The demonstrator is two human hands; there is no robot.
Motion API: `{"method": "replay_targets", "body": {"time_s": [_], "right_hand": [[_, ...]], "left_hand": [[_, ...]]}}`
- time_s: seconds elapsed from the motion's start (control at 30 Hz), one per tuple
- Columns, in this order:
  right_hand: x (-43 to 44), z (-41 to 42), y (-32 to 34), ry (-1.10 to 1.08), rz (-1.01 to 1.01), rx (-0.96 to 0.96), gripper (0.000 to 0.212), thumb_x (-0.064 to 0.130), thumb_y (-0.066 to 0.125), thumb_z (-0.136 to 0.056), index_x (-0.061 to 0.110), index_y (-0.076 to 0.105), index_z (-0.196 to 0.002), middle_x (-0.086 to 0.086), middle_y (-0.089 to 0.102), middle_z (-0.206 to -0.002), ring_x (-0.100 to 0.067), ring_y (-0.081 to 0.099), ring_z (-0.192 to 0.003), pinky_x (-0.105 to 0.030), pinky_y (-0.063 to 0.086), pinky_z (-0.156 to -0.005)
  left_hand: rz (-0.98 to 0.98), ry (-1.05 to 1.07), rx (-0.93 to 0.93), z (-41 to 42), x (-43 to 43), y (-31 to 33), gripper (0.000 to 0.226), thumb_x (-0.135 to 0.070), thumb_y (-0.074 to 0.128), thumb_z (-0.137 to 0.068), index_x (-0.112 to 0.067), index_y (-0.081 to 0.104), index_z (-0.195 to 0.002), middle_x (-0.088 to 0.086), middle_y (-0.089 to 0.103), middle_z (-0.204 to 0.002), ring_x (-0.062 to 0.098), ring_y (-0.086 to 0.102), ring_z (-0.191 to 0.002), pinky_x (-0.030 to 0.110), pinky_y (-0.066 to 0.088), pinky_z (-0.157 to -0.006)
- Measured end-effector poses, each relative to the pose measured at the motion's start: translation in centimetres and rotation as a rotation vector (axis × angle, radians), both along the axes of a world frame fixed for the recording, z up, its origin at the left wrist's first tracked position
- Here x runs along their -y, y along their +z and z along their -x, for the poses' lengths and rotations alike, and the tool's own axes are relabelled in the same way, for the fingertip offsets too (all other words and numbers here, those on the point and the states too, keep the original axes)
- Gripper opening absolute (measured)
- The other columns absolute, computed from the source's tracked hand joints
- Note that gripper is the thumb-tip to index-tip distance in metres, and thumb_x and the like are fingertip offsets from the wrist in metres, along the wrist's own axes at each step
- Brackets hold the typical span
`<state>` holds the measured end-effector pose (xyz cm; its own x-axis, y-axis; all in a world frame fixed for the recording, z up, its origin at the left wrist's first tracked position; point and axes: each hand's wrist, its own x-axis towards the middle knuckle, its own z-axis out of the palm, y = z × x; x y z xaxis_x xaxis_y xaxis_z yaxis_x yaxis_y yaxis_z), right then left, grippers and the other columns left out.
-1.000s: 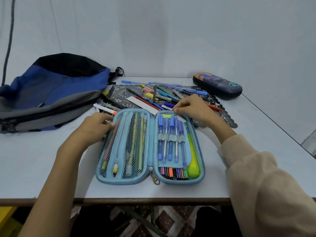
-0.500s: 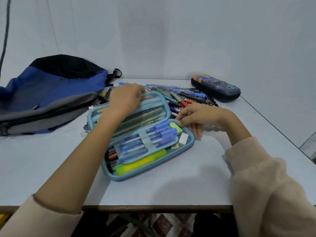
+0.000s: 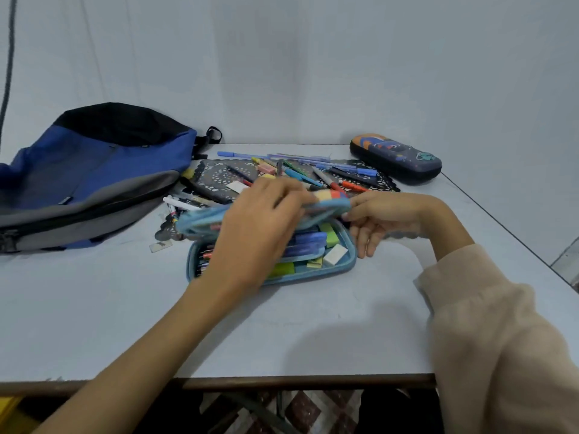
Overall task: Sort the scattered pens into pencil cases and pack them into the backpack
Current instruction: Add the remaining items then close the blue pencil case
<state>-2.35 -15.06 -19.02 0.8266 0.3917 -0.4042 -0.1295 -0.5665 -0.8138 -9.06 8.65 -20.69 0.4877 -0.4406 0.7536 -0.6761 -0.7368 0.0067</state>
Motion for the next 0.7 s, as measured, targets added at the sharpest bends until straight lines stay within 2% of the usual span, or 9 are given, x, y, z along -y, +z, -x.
{"method": "replay_targets", "body": {"time_s": [0.13, 0.23, 0.33, 0.4, 0.47, 0.53, 0.6, 0.63, 0.7], "right_hand": [[0.3, -0.3, -0.2, -0.017, 0.006, -0.023, 0.034, -0.003, 0.031, -0.100, 0.006, 0.053, -0.125, -0.025, 0.067, -0.078, -0.032, 0.068, -0.063, -0.035, 0.060, -0.061], [0.2, -0.2, -0.2, -0.026, 0.008, -0.011, 0.032, 0.001, 0.031, -0.102, 0.004, 0.054, -0.123, -0.024, 0.068, -0.076, -0.031, 0.068, -0.062, -0.036, 0.060, -0.062], [0.1, 0.0, -0.1, -0.064, -0.003, -0.010, 0.028, 0.014, 0.034, -0.105, 0.006, 0.053, -0.125, -0.026, 0.068, -0.078, -0.032, 0.068, -0.061, -0.036, 0.060, -0.061], [-0.1, 0.2, -0.1, -0.097, -0.012, -0.014, 0.037, 0.035, 0.040, -0.104, 0.008, 0.053, -0.124, -0.027, 0.068, -0.081, -0.032, 0.068, -0.062, -0.036, 0.060, -0.060], [-0.4, 0.5, 0.1, -0.108, -0.022, -0.032, 0.060, 0.062, 0.040, -0.093, 0.010, 0.055, -0.121, -0.032, 0.067, -0.088, -0.033, 0.068, -0.064, -0.037, 0.059, -0.059], [-0.9, 0.7, 0.3, -0.088, -0.029, -0.053, 0.072, 0.076, 0.039, -0.082, 0.016, 0.056, -0.119, -0.034, 0.066, -0.098, -0.034, 0.067, -0.066, -0.039, 0.058, -0.061], [-1.3, 1.0, 0.6, -0.046, -0.026, -0.056, 0.074, 0.073, 0.045, -0.081, 0.011, 0.062, -0.118, -0.026, 0.070, -0.091, -0.029, 0.065, -0.063, -0.041, 0.060, -0.066], [-1.4, 1.1, 0.8, -0.030, -0.027, -0.053, 0.071, 0.069, 0.048, -0.082, 0.008, 0.064, -0.117, -0.020, 0.071, -0.086, -0.027, 0.064, -0.061, -0.042, 0.060, -0.068], [-1.4, 1.3, 0.9, -0.009, -0.025, -0.047, 0.068, 0.065, 0.051, -0.083, 0.007, 0.066, -0.116, -0.015, 0.072, -0.083, -0.026, 0.064, -0.061, -0.040, 0.060, -0.068]], "left_hand": [[-0.064, -0.041, 0.015, 2.9, 0.2, -2.3, 0.021, -0.007, 0.061, -0.090, -0.008, 0.069, -0.109, 0.009, 0.064, -0.114, 0.029, 0.057, -0.101, 0.036, 0.044, -0.081], [-0.069, -0.072, -0.002, 3.1, -0.3, -2.4, 0.027, -0.003, 0.060, -0.088, -0.008, 0.068, -0.114, 0.009, 0.063, -0.117, 0.030, 0.058, -0.104, 0.040, 0.047, -0.082], [-0.010, -0.115, -0.126, 3.5, -1.0, -1.3, 0.026, -0.017, 0.059, -0.093, -0.015, 0.067, -0.118, 0.001, 0.061, -0.120, 0.020, 0.057, -0.110, 0.036, 0.048, -0.086], [0.184, -0.077, -0.237, 3.6, -2.1, -0.4, 0.027, -0.027, 0.055, -0.095, -0.022, 0.065, -0.119, -0.006, 0.060, -0.120, 0.013, 0.056, -0.112, 0.032, 0.047, -0.088], [0.477, 0.003, -0.328, 2.7, -4.2, -0.2, 0.027, -0.032, 0.055, -0.093, -0.028, 0.064, -0.118, -0.009, 0.061, -0.117, 0.009, 0.058, -0.108, 0.032, 0.046, -0.090], [0.772, 0.089, -0.470, 1.7, -6.4, -0.1, 0.025, -0.032, 0.058, -0.090, -0.034, 0.065, -0.114, -0.009, 0.064, -0.114, 0.009, 0.060, -0.101, 0.030, 0.049, -0.087], [1.007, 0.116, -0.685, 1.5, -7.2, -0.3, 0.021, -0.020, 0.059, -0.093, -0.029, 0.066, -0.111, -0.005, 0.068, -0.105, 0.003, 0.063, -0.087, 0.013, 0.049, -0.073], [1.130, 0.079, -0.801, 1.6, -7.1, -0.6, 0.020, -0.013, 0.056, -0.095, -0.021, 0.066, -0.111, -0.002, 0.071, -0.097, 0.000, 0.065, -0.077, 0.010, 0.049, -0.064], [1.335, -0.011, -1.010, 2.0, -6.5, -1.1, 0.019, -0.007, 0.053, -0.096, -0.009, 0.066, -0.110, 0.006, 0.073, -0.088, 0.006, 0.067, -0.066, 0.018, 0.053, -0.056]]}}
